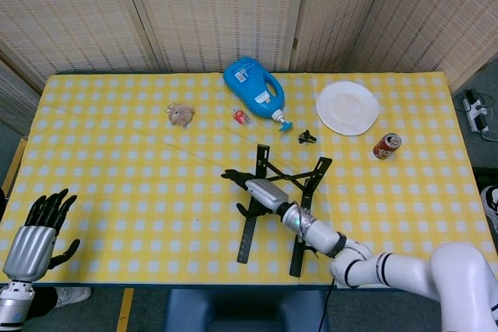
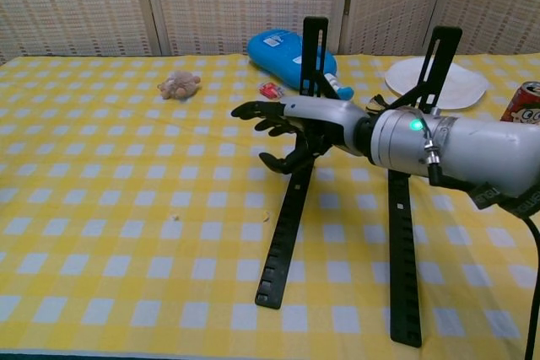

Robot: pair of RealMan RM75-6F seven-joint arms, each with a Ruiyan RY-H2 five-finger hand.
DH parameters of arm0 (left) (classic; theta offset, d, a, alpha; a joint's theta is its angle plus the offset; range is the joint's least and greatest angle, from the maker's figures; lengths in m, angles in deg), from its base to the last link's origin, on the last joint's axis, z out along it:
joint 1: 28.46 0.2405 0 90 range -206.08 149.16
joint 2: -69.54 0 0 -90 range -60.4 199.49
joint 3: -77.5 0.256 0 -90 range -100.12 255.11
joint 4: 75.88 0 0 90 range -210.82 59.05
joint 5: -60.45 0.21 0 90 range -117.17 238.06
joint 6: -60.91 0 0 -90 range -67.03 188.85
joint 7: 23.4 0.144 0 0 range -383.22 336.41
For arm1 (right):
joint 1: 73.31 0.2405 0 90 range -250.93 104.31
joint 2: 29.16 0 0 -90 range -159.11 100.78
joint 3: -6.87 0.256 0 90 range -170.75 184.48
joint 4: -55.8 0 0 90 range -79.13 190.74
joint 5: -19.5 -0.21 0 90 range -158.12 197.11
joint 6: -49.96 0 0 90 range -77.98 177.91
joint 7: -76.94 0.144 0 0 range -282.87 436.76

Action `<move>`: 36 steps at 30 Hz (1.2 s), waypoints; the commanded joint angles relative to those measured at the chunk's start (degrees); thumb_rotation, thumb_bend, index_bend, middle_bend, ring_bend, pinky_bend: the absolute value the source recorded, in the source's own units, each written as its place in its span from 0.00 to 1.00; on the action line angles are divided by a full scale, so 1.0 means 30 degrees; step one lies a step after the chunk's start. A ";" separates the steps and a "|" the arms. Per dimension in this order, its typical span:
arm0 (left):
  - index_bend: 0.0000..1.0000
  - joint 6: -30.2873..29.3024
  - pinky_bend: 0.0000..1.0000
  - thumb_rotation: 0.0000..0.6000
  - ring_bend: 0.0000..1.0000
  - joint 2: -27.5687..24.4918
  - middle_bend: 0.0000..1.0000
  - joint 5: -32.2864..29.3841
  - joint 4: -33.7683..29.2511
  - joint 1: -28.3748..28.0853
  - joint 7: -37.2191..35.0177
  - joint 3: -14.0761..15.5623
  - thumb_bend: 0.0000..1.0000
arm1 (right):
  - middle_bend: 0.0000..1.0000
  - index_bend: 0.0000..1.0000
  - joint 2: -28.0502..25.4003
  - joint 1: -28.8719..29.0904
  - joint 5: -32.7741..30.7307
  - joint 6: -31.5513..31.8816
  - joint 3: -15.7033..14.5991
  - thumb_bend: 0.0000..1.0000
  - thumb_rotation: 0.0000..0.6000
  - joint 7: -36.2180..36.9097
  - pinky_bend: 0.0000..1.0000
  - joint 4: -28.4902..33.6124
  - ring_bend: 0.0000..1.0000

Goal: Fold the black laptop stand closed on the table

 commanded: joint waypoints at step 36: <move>0.00 0.0308 0.00 1.00 0.04 0.0214 0.02 0.0242 0.0153 -0.0252 -0.0189 -0.0036 0.34 | 0.00 0.00 -0.9335 -0.6399 0.5501 1.2785 -0.1917 0.60 1.00 0.1711 0.00 0.7481 0.00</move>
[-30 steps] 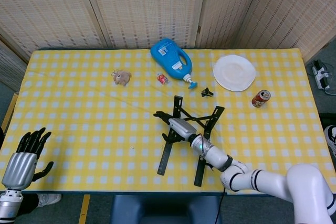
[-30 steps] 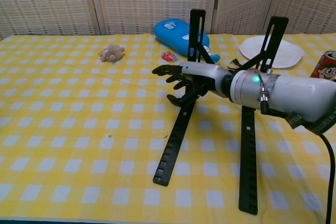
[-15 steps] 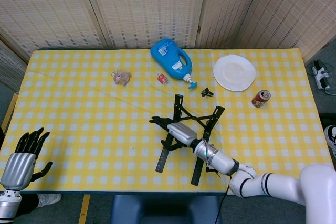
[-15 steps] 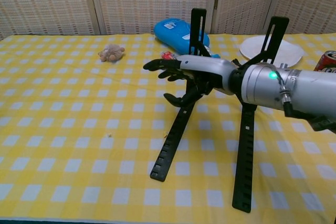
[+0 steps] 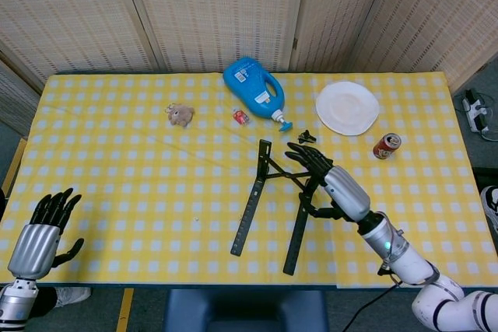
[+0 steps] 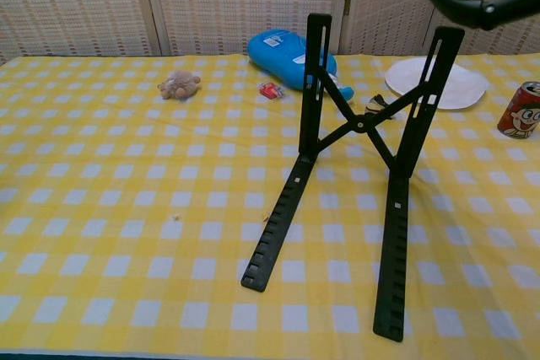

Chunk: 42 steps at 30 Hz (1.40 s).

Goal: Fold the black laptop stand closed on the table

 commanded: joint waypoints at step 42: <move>0.00 0.0233 0.00 1.00 0.04 -0.1022 0.02 0.0402 -0.1212 -0.0725 0.0577 -0.0434 0.34 | 0.00 0.00 -0.2630 0.0448 0.4960 -0.0534 -0.4578 0.60 1.00 1.0880 0.00 -0.2488 0.00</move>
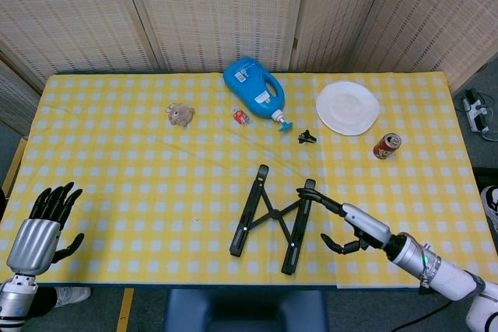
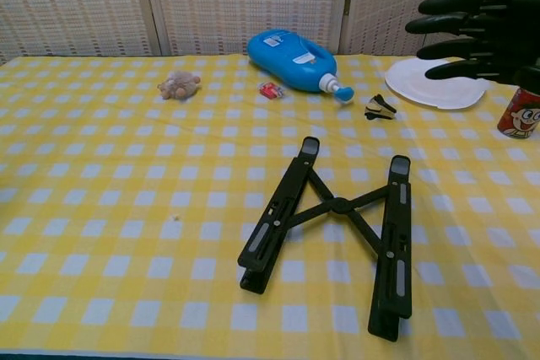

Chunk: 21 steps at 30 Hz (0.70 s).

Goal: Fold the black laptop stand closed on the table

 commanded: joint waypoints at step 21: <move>0.00 0.6310 0.00 1.00 0.03 0.2451 0.01 0.0475 0.1244 -0.7267 0.0205 -0.2600 0.20 | 0.18 0.02 0.4269 -0.1272 -0.5290 -0.4270 0.2962 0.33 1.00 -2.9322 0.00 -0.0910 0.12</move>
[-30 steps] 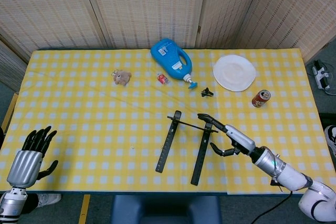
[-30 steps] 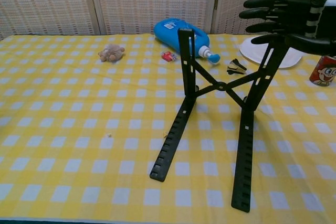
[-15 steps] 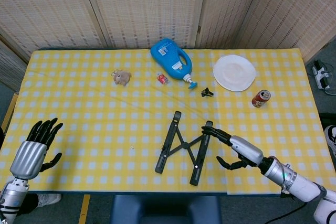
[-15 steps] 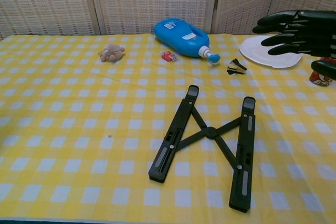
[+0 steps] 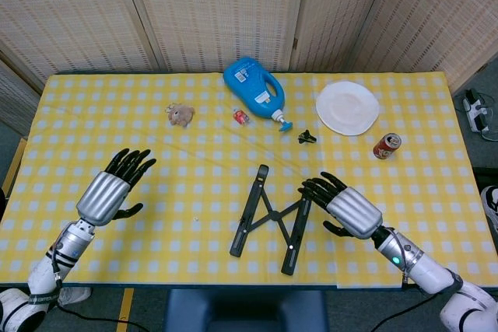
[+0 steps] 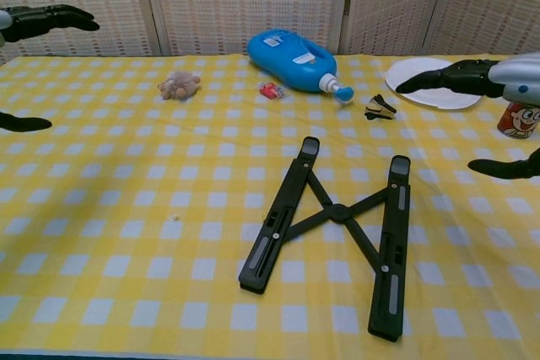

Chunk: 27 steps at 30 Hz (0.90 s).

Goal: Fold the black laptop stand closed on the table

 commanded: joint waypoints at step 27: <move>0.00 0.3227 0.00 1.00 0.00 0.7291 0.00 -0.0970 0.4273 -0.4207 0.1854 0.0560 0.06 | 0.90 0.46 0.8127 -0.0530 -0.0009 0.1854 0.1013 0.16 1.00 -0.8143 0.88 -0.8496 0.85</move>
